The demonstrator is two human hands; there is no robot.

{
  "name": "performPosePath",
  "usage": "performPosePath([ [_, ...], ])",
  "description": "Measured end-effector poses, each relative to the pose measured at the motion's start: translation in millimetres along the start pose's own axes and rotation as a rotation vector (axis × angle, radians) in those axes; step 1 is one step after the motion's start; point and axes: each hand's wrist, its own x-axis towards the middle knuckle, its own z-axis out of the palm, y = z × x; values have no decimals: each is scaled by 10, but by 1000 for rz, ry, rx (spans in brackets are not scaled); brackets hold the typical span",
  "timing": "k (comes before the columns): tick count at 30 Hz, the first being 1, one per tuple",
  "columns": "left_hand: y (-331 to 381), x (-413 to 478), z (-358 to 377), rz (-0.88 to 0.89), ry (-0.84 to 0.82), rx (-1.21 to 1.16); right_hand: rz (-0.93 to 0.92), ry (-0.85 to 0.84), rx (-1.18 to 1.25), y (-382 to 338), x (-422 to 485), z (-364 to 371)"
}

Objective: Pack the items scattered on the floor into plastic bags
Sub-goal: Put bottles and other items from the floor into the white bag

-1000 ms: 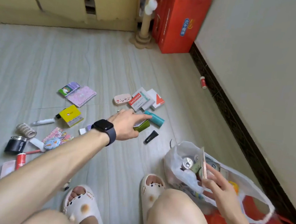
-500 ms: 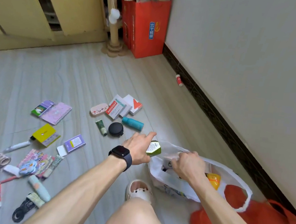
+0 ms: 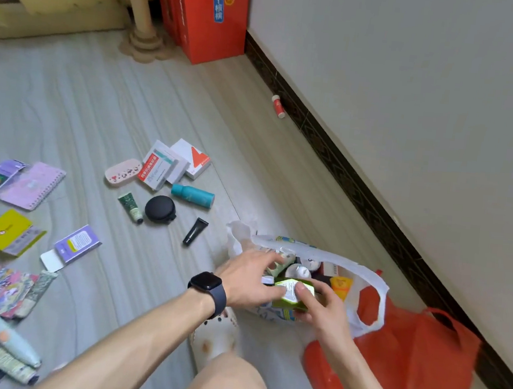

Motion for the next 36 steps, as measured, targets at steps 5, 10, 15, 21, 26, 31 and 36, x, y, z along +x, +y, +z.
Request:
performPosePath([
  [5, -468, 256, 92, -74, 147, 340, -74, 177, -196, 10, 126, -343],
  [10, -591, 474, 286, -124, 60, 501, -243, 183, -604, -136, 253, -291],
  [15, -687, 473, 329, -357, -67, 713, -419, 173, -839, -188, 338, -12],
  [21, -748, 277, 279, -372, -245, 834, -384, 74, -982, 28, 445, 251],
  [26, -780, 138, 223, -356, -273, 822, -348, 19, -992, 133, 425, 319],
  [31, -626, 8, -177, -322, -72, 257, -346, 37, -973, 172, 375, 286],
  [36, -412, -173, -547, -295, 151, -208, -356, -15, -904, 91, 390, 399],
])
